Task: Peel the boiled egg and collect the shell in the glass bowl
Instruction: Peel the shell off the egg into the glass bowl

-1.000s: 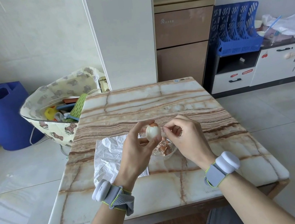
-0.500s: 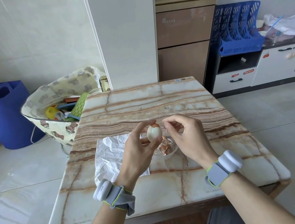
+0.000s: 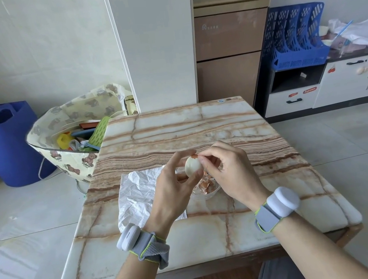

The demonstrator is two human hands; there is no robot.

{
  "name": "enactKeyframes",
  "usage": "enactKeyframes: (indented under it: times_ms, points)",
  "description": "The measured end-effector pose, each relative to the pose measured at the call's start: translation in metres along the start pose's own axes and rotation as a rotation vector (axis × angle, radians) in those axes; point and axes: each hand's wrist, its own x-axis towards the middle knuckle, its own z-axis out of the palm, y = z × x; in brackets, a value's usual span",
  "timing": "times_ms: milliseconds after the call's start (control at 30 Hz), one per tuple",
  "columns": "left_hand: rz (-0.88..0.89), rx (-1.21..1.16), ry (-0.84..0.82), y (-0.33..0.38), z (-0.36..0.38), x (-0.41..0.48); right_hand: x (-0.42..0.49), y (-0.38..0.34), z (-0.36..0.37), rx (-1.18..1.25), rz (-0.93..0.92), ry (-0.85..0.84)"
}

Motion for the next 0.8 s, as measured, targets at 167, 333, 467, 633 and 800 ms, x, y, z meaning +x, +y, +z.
enactKeyframes:
  times_ms: [167,333,467,633,800]
  points:
    - [0.004,0.002,-0.004,0.0011,0.0,-0.0004,0.0012,0.0,-0.0002,-0.063,-0.061,0.02]
    - [-0.003,0.014,-0.012,0.0012,-0.0002,-0.0009,0.0014,0.0044,0.0009,-0.059,-0.068,0.005]
    - [-0.007,0.008,-0.018,0.0013,0.0014,-0.0011,0.0011,0.0085,0.0003,-0.049,-0.057,0.006]
    - [-0.008,0.018,-0.021,0.0018,0.0011,-0.0008,0.0006,0.0076,-0.0003,-0.04,-0.058,0.009]
    - [0.003,0.018,-0.025,0.003,-0.0002,-0.0006,0.0016,0.0065,0.0005,-0.041,-0.05,0.019]
